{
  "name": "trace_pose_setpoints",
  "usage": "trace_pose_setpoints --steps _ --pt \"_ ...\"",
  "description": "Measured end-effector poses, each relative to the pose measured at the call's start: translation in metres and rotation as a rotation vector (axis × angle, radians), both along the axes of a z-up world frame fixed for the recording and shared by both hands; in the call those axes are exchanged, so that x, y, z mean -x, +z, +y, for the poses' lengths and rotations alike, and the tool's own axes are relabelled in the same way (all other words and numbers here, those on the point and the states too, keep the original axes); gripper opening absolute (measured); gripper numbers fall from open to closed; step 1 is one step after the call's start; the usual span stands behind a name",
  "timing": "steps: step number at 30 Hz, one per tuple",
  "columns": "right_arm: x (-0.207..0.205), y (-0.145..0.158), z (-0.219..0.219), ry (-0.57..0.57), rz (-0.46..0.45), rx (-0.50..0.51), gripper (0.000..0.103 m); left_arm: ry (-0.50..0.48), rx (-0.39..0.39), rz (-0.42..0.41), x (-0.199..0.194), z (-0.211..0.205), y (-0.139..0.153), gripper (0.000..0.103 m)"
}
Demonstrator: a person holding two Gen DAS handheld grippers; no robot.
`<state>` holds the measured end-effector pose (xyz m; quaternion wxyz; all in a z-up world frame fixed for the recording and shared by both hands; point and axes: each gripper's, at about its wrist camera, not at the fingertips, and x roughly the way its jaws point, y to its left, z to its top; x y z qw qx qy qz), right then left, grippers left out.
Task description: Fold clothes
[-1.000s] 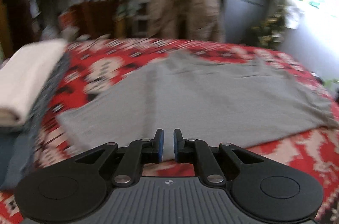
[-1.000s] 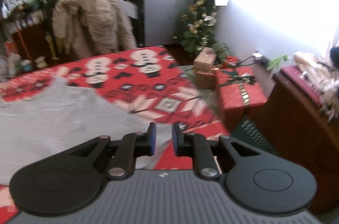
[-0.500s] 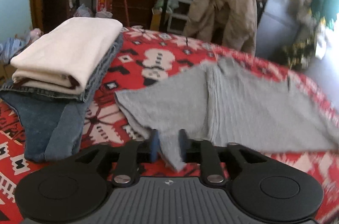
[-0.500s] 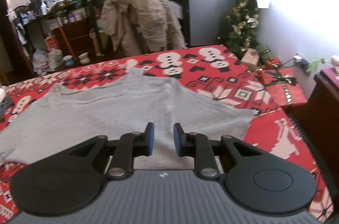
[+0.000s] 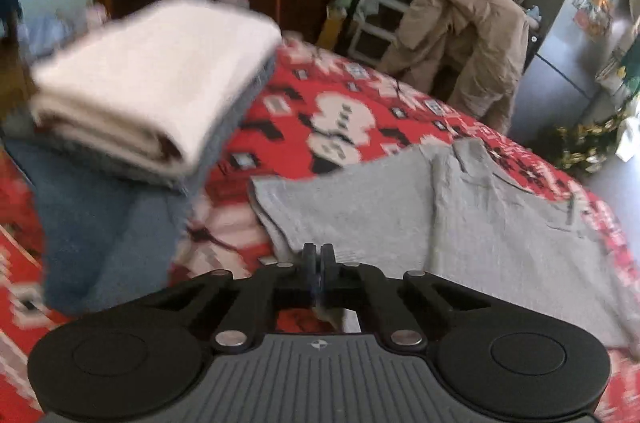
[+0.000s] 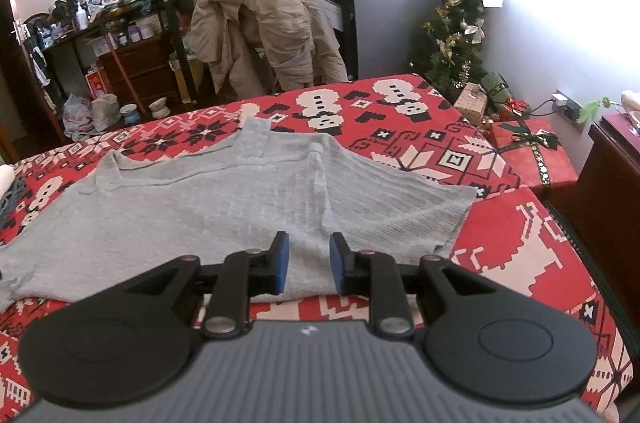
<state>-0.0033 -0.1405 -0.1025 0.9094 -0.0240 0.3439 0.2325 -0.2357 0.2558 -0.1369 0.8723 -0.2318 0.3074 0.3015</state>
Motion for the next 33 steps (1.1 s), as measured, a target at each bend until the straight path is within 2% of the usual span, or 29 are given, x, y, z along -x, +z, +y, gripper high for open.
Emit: trace_pose_setpoints --steps 2,7,9,11,13,14,15,19,21,23,25,27,28,30,33 --pt "0.000 -0.001 -0.001 0.001 0.002 -0.001 0.025 -0.001 -0.005 0.003 0.002 0.003 -0.002 0.002" --pt "-0.002 -0.006 0.001 0.009 0.017 0.000 0.025 -0.043 -0.030 0.081 -0.007 -0.001 -0.012 0.004" --pt "-0.001 -0.007 0.002 0.014 0.017 0.000 0.028 -0.033 -0.033 0.088 -0.006 0.000 -0.011 0.012" --pt "-0.001 -0.007 0.002 0.014 0.017 0.000 0.030 -0.006 -0.024 0.080 -0.003 0.005 -0.008 0.013" --pt "-0.002 -0.007 0.001 0.014 0.019 0.000 0.030 0.013 -0.031 0.063 -0.001 0.010 -0.004 0.020" --pt "-0.002 -0.008 0.001 0.014 0.020 0.000 0.030 0.018 -0.038 0.059 -0.002 0.013 -0.003 0.030" --pt "-0.002 -0.008 0.001 0.014 0.021 0.000 0.030 0.027 -0.049 0.063 -0.005 0.017 -0.002 0.033" --pt "-0.002 -0.009 0.001 0.022 0.024 0.002 0.030 0.028 -0.067 0.070 -0.022 0.029 -0.003 0.032" --pt "-0.001 -0.009 0.002 0.024 0.024 0.003 0.030 0.029 -0.115 0.127 -0.034 0.030 -0.007 0.032" --pt "-0.001 -0.009 0.002 0.025 0.027 0.004 0.030 0.053 -0.131 0.157 -0.039 0.034 -0.012 0.032" --pt "-0.001 -0.009 0.002 0.025 0.030 0.007 0.031 0.074 -0.110 0.130 -0.038 0.038 -0.012 0.027" --pt "-0.001 -0.010 0.002 0.027 0.032 0.008 0.032 0.072 -0.099 0.117 -0.038 0.041 -0.013 0.003" --pt "-0.001 -0.011 0.002 0.028 0.034 0.010 0.032 0.076 -0.099 0.110 -0.037 0.040 -0.013 0.003" --pt "-0.002 -0.012 0.004 0.031 0.038 0.014 0.032 0.074 -0.135 0.112 -0.037 0.035 -0.012 0.002" --pt "-0.003 -0.012 0.006 0.037 0.034 0.020 0.034 0.079 -0.262 0.105 -0.034 0.022 -0.003 0.002"
